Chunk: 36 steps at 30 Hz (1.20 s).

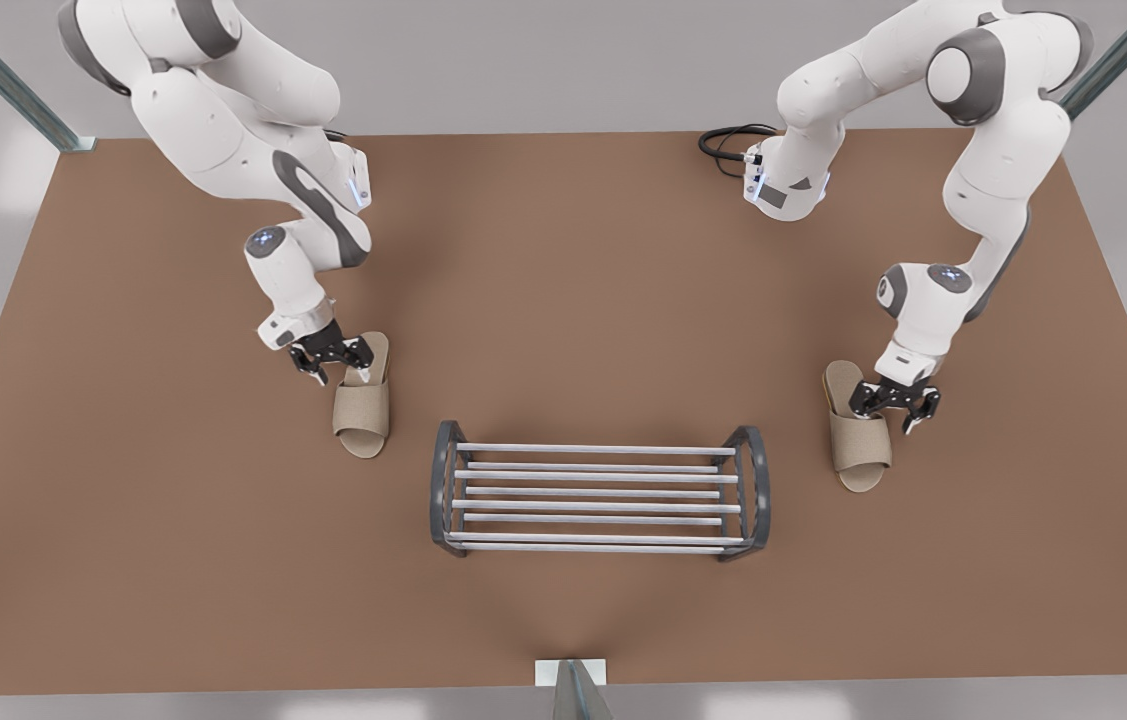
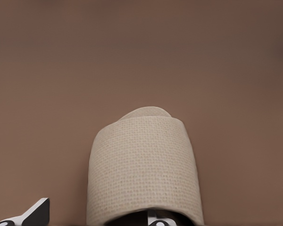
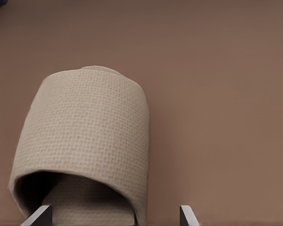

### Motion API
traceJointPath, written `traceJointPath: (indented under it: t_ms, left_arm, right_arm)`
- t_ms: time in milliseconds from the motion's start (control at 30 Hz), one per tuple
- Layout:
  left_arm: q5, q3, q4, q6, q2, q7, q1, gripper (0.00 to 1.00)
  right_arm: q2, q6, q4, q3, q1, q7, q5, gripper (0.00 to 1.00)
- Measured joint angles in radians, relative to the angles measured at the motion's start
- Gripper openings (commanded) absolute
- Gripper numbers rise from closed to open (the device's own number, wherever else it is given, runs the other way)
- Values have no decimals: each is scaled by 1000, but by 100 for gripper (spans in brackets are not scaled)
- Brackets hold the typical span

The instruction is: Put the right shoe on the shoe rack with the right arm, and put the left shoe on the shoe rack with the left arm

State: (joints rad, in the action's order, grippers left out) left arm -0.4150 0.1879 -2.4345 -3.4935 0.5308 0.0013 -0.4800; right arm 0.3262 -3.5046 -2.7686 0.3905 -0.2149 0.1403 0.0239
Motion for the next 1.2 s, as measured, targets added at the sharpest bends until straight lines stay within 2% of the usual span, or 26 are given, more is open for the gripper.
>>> traceJointPath:
  t_ms: [500, 567, 600, 633, 733, 800, 833, 1000, 1100, 1167, 1200]
  left_arm:
    - [45, 1, -56, -1, -32, 1, 11, 99]
    - [49, 2, -54, -1, -29, 1, 12, 93]
    - [51, 2, -54, -1, -28, 2, 12, 74]
    - [53, 2, -54, -2, -29, 2, 11, 70]
    - [55, 2, -54, -2, -32, 2, 10, 68]
    - [55, 2, -53, -2, -34, 2, 9, 68]
    - [56, 2, -52, -2, -35, 2, 9, 68]
    - [56, 2, -47, -2, -40, 2, 6, 70]
    - [57, 2, -45, -1, -35, 2, 7, 66]
    - [60, 2, -45, -1, -34, 2, 8, 65]
    - [61, 2, -42, -1, -33, 2, 9, 61]
  right_arm:
    - [1, 0, 37, -4, 8, -41, -1, 100]
    - [7, 0, 45, -5, 7, -49, -1, 100]
    - [10, 0, 49, -5, 7, -52, -1, 100]
    - [15, 0, 51, -5, 6, -55, -1, 100]
    - [25, -1, 53, -6, 7, -64, -1, 100]
    - [26, -1, 53, -6, 7, -69, -1, 80]
    - [26, -1, 54, -5, 6, -72, -1, 76]
    - [27, -2, 55, -4, -4, -83, -1, 72]
    - [29, -2, 56, -5, -7, -88, -1, 64]
    - [31, -3, 58, -5, -8, -90, -1, 64]
    - [32, -3, 59, -5, -8, -92, -1, 63]
